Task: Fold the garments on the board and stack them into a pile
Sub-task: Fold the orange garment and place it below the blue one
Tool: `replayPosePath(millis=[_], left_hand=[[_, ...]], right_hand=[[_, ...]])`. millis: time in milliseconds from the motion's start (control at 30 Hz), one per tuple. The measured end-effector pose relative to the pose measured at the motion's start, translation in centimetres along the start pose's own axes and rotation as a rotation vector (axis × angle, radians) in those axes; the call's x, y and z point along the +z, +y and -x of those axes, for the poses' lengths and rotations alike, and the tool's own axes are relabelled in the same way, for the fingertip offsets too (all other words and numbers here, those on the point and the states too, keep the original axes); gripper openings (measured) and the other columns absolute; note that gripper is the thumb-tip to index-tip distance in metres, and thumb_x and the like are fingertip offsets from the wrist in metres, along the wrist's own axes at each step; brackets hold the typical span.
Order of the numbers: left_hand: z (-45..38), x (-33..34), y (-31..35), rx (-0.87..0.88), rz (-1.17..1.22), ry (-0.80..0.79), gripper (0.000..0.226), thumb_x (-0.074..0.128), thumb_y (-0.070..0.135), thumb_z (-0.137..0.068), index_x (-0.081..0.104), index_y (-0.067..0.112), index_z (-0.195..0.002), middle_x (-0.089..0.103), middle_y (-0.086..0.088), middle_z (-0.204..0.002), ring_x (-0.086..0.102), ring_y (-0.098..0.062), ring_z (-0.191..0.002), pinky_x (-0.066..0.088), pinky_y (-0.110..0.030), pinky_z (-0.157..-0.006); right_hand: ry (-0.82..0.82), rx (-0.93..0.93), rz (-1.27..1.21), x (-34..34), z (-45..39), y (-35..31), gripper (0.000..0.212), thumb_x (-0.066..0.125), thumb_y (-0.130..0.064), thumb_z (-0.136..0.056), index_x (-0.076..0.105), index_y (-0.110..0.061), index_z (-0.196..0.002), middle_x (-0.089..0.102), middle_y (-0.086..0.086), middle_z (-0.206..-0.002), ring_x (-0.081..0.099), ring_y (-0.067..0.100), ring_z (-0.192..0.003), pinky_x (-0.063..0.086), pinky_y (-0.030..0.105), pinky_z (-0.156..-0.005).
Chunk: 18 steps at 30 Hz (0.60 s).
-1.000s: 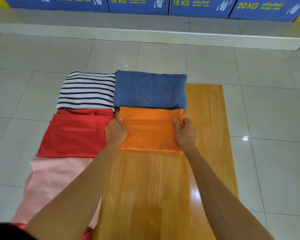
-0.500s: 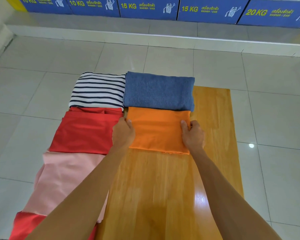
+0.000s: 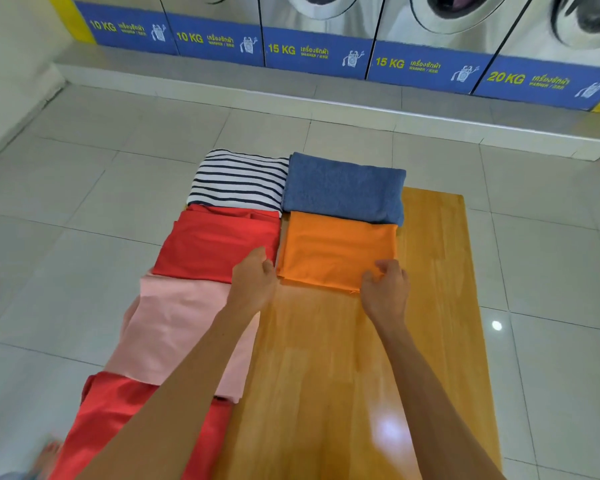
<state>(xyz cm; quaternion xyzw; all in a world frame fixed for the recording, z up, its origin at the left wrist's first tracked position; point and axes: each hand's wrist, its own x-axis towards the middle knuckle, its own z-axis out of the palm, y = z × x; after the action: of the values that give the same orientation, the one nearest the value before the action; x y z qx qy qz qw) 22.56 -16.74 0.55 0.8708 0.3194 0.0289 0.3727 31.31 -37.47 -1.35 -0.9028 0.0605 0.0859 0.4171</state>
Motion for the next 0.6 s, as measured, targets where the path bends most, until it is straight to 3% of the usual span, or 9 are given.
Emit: replayPosePath(millis=[100,167,233,267,333,467,533,600], left_hand=[[2.0,-3.0,-0.9,-0.004,0.004,0.015,0.043,0.041,0.008,-0.097,0.026,0.037,-0.069,0.032,0.018,-0.068,0.040,-0.012,-0.080,0.028,-0.023,-0.068],[3.5,-5.3,-1.8,-0.005,0.022,0.009,0.041,0.042,0.009,-0.098,0.031,0.039,-0.072,0.040,0.016,-0.075,0.042,-0.013,-0.084,0.028,-0.022,-0.074],[5.0,-7.6,-3.2,-0.009,0.073,0.000,0.023,0.043,0.011,-0.099,0.056,0.028,-0.091,0.056,0.000,-0.095,0.053,-0.020,-0.094,0.034,-0.025,-0.081],[5.6,-8.8,-4.0,-0.021,0.094,-0.002,0.023,0.043,0.013,-0.100,0.062,0.017,-0.110,0.062,-0.006,-0.110,0.056,-0.023,-0.106,0.037,-0.027,-0.088],[7.1,-11.1,-5.4,-0.062,0.124,-0.004,0.035,0.042,0.016,-0.101,0.056,0.010,-0.132,0.059,-0.008,-0.133,0.053,-0.026,-0.124,0.038,-0.030,-0.100],[9.2,-14.8,-8.7,-0.035,0.145,0.016,0.017,0.043,0.017,-0.097,0.057,0.027,-0.102,0.054,0.001,-0.099,0.054,-0.020,-0.096,0.038,-0.029,-0.084],[9.9,-16.3,-10.2,-0.048,0.153,-0.001,0.023,0.045,0.020,-0.096,0.062,0.026,-0.110,0.060,0.002,-0.106,0.057,-0.021,-0.105,0.040,-0.029,-0.089],[10.5,-17.4,-11.1,-0.069,0.158,-0.027,0.034,0.046,0.020,-0.097,0.060,0.016,-0.128,0.062,-0.003,-0.126,0.056,-0.022,-0.119,0.039,-0.028,-0.096]], right_hand=[[-0.054,-0.086,-0.035,1.3,3.4,-2.7,0.029,0.062,-0.018,-0.093,0.061,-0.011,-0.121,0.061,0.008,-0.123,0.055,0.016,-0.096,0.044,0.030,-0.087],[-0.076,-0.138,-0.057,2.4,6.0,-4.6,0.026,0.063,-0.017,-0.092,0.063,-0.011,-0.116,0.065,0.007,-0.117,0.059,0.021,-0.101,0.047,0.033,-0.091],[-0.089,-0.183,-0.073,3.5,8.7,-6.4,0.022,0.064,-0.016,-0.091,0.065,-0.011,-0.111,0.068,0.007,-0.111,0.063,0.026,-0.104,0.050,0.039,-0.092],[-0.096,-0.204,-0.080,4.1,10.1,-7.2,0.020,0.064,-0.016,-0.091,0.066,-0.011,-0.110,0.069,0.006,-0.109,0.064,0.027,-0.102,0.051,0.039,-0.090],[-0.113,-0.240,-0.088,5.0,12.9,-8.7,0.016,0.062,-0.015,-0.093,0.067,-0.010,-0.107,0.071,0.004,-0.106,0.064,0.021,-0.096,0.049,0.031,-0.081],[-0.138,-0.265,-0.156,6.6,18.0,-11.0,0.015,0.060,-0.016,-0.094,0.068,-0.012,-0.106,0.070,-0.001,-0.105,0.063,0.014,-0.095,0.045,0.023,-0.078],[-0.159,-0.251,-0.206,7.1,20.1,-12.2,0.016,0.060,-0.016,-0.095,0.067,-0.013,-0.108,0.067,-0.005,-0.104,0.061,0.012,-0.096,0.047,0.024,-0.081],[-0.173,-0.251,-0.233,7.8,21.6,-13.3,0.016,0.060,-0.016,-0.095,0.067,-0.014,-0.109,0.065,-0.007,-0.102,0.059,0.009,-0.094,0.046,0.023,-0.080]])
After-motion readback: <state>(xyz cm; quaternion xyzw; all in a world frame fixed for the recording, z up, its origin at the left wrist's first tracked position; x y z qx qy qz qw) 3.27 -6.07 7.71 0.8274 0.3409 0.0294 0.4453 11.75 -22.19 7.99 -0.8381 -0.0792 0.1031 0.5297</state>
